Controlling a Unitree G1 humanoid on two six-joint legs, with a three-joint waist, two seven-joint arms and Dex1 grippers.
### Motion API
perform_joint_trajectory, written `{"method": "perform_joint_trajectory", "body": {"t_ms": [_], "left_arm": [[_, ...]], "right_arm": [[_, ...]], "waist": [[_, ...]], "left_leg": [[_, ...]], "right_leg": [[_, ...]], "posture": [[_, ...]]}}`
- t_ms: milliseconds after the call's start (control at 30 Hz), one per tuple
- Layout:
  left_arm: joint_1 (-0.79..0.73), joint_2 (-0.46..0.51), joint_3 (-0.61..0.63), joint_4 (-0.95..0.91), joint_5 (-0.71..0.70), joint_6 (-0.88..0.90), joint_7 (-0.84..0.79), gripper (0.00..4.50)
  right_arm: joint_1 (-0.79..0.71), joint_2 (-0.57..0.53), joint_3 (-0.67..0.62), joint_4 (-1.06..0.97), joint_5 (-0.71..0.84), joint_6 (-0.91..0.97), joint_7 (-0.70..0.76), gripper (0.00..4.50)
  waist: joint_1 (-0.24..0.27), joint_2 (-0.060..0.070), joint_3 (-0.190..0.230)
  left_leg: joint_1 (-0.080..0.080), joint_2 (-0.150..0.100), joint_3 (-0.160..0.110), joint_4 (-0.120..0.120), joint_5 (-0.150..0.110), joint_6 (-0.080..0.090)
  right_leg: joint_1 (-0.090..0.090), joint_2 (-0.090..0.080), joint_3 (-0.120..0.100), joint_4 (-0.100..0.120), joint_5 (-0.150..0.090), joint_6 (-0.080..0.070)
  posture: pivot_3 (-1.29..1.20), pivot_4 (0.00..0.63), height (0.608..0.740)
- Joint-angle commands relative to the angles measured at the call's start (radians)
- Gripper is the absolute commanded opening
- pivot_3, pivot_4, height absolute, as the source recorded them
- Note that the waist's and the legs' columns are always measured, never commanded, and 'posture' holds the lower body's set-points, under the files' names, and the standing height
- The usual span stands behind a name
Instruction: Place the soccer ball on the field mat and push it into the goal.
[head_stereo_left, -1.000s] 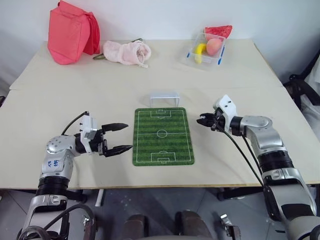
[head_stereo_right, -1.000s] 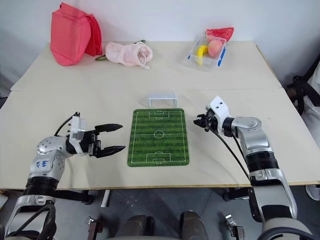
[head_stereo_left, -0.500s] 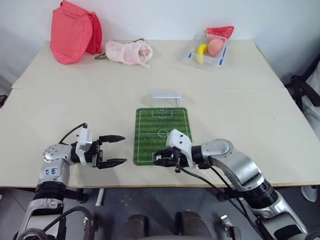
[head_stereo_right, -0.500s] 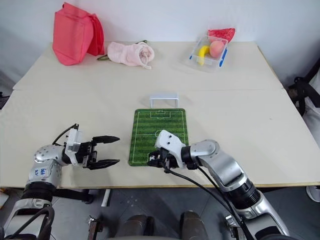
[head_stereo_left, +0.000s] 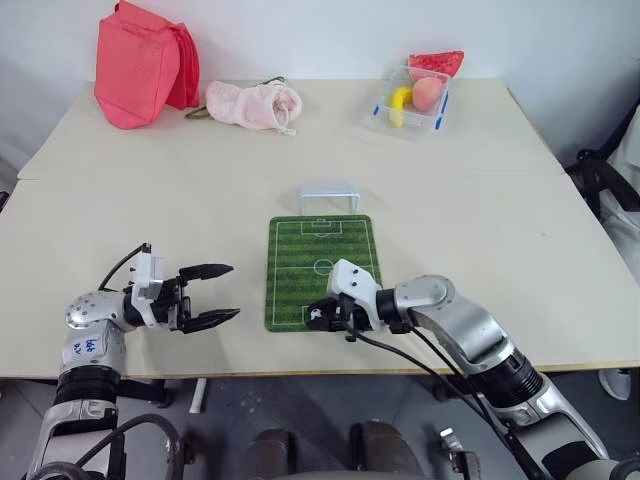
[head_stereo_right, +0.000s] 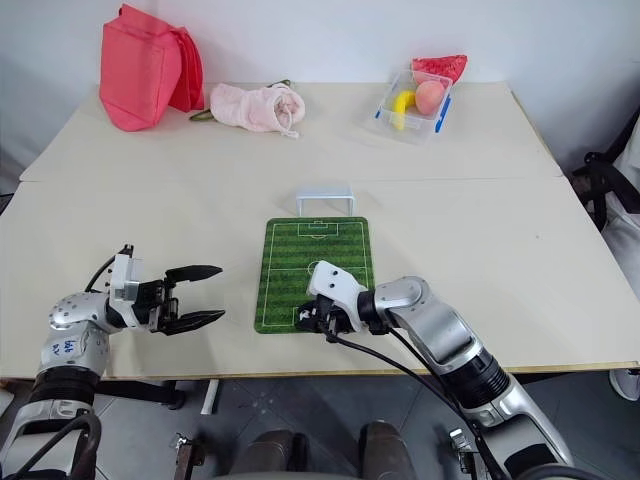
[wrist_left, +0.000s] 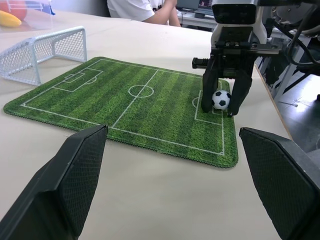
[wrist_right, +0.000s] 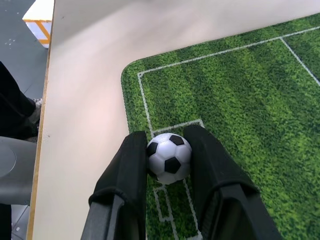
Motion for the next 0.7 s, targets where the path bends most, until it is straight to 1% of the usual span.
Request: {"method": "perform_joint_trajectory", "body": {"t_ms": [33, 133, 200, 333, 700], "left_arm": [[0.011, 0.015, 0.019, -0.049, -0.022, 0.0, -0.047, 4.5], [0.01, 0.013, 0.017, -0.059, -0.02, 0.006, -0.037, 4.5], [0.006, 0.012, 0.017, -0.058, -0.019, 0.007, -0.035, 4.5], [-0.005, 0.009, 0.016, -0.047, -0.015, 0.002, -0.033, 4.5], [-0.02, -0.001, 0.013, -0.033, -0.01, -0.004, -0.028, 4.5]], "right_arm": [[-0.001, -0.007, -0.031, -0.006, 0.012, -0.027, 0.013, 0.85], [0.003, -0.009, -0.038, 0.002, 0.011, -0.037, 0.017, 0.85], [0.008, -0.012, -0.037, 0.002, 0.009, -0.043, 0.019, 1.58], [0.014, -0.008, -0.038, 0.004, 0.002, -0.053, 0.008, 2.81], [-0.016, -0.008, -0.051, -0.019, 0.008, -0.05, 0.006, 2.81]], "waist": [[0.0, 0.0, 0.0], [0.0, 0.0, 0.0], [0.0, 0.0, 0.0], [0.0, 0.0, 0.0], [0.0, 0.0, 0.0]], "left_leg": [[0.0, 0.0, 0.0, 0.0, 0.0, 0.0], [0.0, 0.0, 0.0, 0.0, 0.0, 0.0], [0.0, 0.0, 0.0, 0.0, 0.0, 0.0], [0.0, 0.0, 0.0, 0.0, 0.0, 0.0], [0.0, 0.0, 0.0, 0.0, 0.0, 0.0]], "right_leg": [[0.0, 0.0, 0.0, 0.0, 0.0, 0.0], [0.0, 0.0, 0.0, 0.0, 0.0, 0.0], [0.0, 0.0, 0.0, 0.0, 0.0, 0.0], [0.0, 0.0, 0.0, 0.0, 0.0, 0.0], [0.0, 0.0, 0.0, 0.0, 0.0, 0.0]], "posture": [[0.0, 0.15, 0.74], [0.0, 0.15, 0.74], [0.0, 0.15, 0.74], [0.0, 0.15, 0.74], [0.0, 0.15, 0.74]]}}
